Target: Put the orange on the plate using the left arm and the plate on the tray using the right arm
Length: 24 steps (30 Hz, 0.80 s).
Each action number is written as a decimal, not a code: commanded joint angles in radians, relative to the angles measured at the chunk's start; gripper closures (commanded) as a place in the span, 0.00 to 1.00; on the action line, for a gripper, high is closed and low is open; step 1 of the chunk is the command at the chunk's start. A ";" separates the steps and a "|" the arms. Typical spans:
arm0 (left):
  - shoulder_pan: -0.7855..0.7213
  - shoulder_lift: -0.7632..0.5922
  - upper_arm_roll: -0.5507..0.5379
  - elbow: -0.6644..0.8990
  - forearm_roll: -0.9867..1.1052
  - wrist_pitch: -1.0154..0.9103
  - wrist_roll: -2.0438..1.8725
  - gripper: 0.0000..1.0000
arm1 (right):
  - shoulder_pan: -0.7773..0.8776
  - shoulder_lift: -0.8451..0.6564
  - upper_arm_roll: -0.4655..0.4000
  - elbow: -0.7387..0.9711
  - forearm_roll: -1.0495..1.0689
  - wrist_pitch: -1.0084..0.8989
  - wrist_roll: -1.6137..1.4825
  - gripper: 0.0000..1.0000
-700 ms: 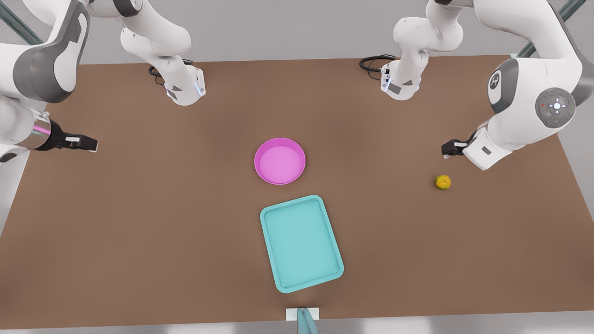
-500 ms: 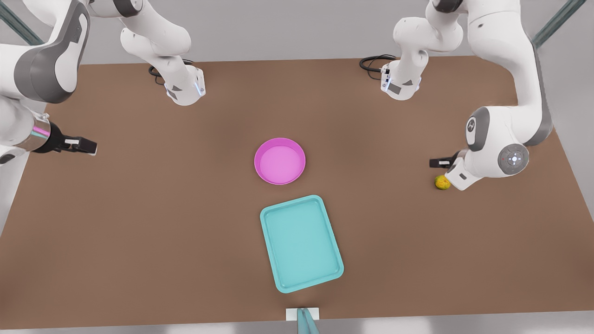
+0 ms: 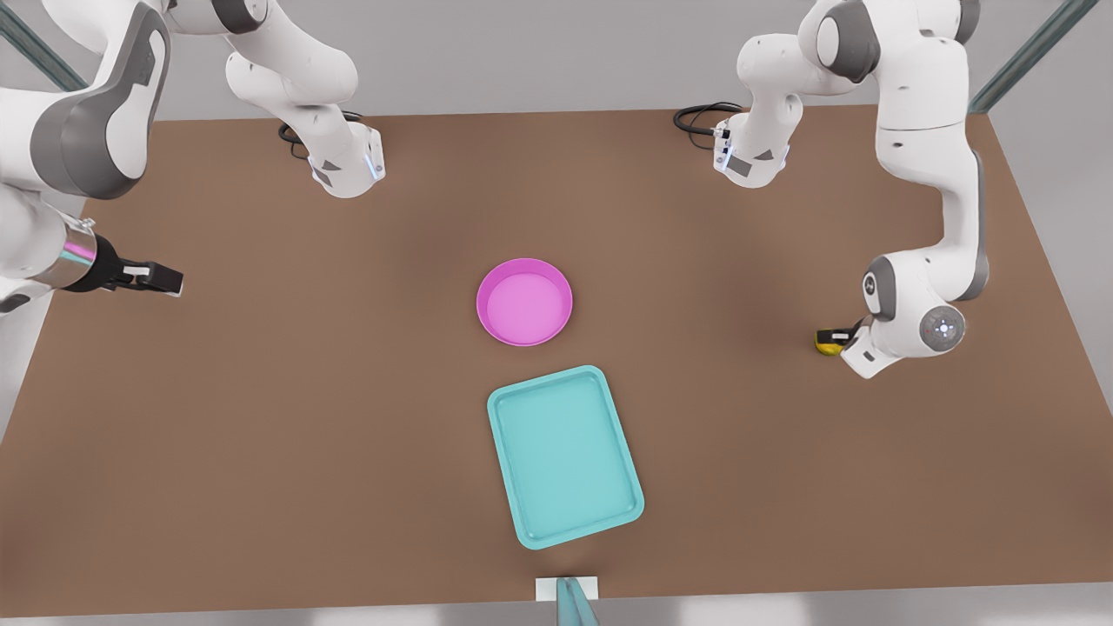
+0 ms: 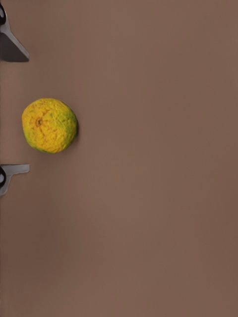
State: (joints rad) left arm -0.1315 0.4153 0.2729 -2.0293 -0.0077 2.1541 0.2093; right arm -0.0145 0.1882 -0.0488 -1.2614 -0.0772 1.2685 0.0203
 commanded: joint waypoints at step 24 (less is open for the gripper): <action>0.000 0.125 -0.006 -0.017 -0.023 0.078 0.240 0.19 | 0.004 0.005 0.000 -0.007 0.000 -0.001 0.004 0.00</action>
State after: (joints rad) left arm -0.1320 0.5395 0.2668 -2.0468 -0.0304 2.2447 0.3932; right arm -0.0109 0.1937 -0.0489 -1.2690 -0.0771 1.2676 0.0246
